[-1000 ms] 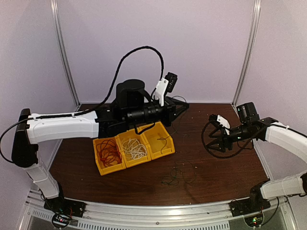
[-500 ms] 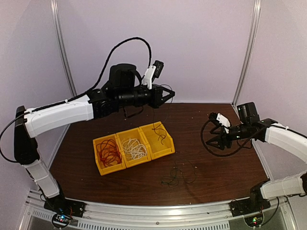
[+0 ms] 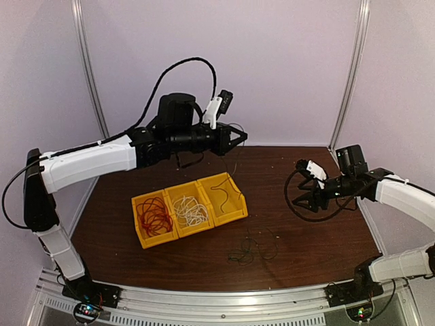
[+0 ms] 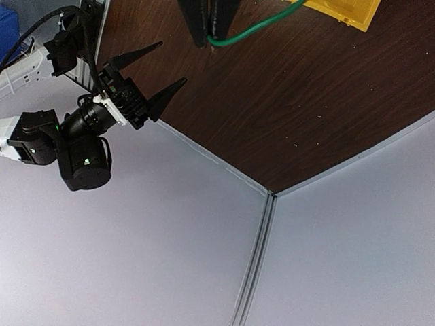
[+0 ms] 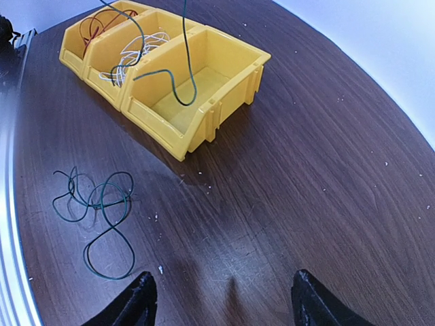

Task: Untangle the cables
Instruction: Place the untangled cable in the bin.

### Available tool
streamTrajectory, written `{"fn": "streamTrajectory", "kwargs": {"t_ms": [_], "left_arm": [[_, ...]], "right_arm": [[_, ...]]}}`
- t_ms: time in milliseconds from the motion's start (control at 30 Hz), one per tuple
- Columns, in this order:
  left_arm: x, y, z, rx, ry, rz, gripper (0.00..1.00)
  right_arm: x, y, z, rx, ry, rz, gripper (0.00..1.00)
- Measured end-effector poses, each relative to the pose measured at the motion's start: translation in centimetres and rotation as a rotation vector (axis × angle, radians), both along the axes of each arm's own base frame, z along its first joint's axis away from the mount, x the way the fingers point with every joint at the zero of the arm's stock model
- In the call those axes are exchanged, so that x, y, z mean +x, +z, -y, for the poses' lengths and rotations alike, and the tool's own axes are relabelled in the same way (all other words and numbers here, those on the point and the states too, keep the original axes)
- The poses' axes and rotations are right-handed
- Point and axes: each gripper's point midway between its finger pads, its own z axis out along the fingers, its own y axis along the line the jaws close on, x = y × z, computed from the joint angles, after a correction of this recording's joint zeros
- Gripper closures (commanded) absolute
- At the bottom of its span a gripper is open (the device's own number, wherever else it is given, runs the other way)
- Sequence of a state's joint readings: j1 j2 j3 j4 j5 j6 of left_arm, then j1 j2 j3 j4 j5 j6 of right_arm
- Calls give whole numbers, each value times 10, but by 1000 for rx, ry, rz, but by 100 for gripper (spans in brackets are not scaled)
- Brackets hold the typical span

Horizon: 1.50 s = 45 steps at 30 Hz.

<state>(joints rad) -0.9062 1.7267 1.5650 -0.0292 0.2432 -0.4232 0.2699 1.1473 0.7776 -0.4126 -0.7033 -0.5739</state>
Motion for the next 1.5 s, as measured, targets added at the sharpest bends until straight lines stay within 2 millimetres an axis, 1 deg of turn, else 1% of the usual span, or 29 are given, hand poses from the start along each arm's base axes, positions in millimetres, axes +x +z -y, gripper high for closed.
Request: {"fn": "streamTrajectory", "kwargs": {"t_ms": [167,367,467,600,667,867,1133,1333,1500], "left_arm": [[7,-8,-5,12,14,-10,100],[16,-26,-14,38,34,-33,100],[22,-30,-17,42,46,-38,100],[31,-37,-18,41,60,-39,100],[36,-44,-18,47,66,-46,100],[50,-77,-17,81,77,-87,100],[65,-109,-18,90,76,-135,100],[67,-134,-17,99,55,-172,100],[64,-154,-10,109,12,-208,100]], "right_arm": [[1,-1,0,-1,-1,0,32],[1,-1,0,-3,-3,0,32],[1,-2,1,-4,-4,-1,33],[1,-3,1,-5,-4,-2,33],[1,-3,1,-5,-5,-2,33],[1,-3,1,-7,-6,-2,33],[2,-3,2,-11,-8,0,33],[2,-4,2,-13,-8,-1,33],[2,-7,2,-17,-10,-9,34]]}}
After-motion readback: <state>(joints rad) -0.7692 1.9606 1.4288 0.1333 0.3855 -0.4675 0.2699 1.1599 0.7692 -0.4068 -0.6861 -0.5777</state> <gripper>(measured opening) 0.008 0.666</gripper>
